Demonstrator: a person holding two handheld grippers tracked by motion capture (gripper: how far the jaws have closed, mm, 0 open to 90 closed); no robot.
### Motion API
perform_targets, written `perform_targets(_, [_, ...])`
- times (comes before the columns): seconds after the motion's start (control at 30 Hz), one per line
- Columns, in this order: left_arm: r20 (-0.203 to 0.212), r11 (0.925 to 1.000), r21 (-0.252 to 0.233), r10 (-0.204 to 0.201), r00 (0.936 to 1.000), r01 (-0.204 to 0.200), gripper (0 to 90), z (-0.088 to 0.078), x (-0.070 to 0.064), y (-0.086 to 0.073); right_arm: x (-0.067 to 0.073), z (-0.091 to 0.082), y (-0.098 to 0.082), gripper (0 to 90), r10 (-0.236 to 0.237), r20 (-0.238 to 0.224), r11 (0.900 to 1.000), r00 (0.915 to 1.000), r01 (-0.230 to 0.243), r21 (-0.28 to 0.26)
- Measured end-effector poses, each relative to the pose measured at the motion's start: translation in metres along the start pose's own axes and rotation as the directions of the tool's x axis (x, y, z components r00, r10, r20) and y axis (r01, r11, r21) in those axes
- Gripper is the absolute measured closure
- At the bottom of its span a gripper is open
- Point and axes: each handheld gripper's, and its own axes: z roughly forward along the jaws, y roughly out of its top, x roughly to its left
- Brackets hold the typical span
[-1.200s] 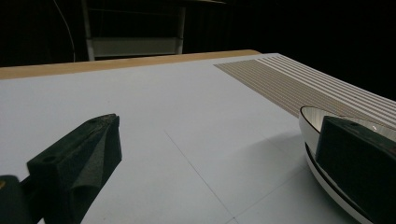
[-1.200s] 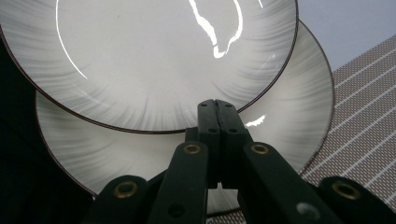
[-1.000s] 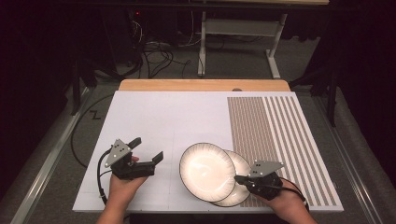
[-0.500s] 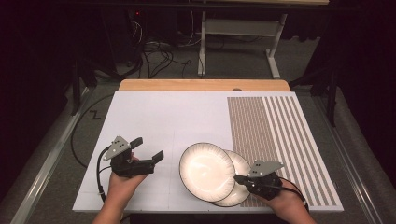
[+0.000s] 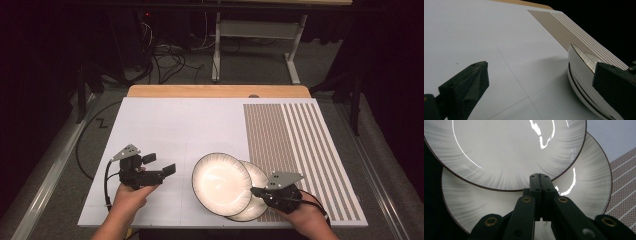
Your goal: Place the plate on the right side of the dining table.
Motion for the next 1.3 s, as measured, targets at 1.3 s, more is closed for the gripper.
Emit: perform_targets(1.3, [0.133, 0.9270, 0.271, -0.303, 0.9438, 0.259, 2.9, 0.029, -0.020, 0.002, 0.000, 0.000, 0.001, 90.0, 0.001, -0.001, 1.000, 1.0000, -0.001, -0.002])
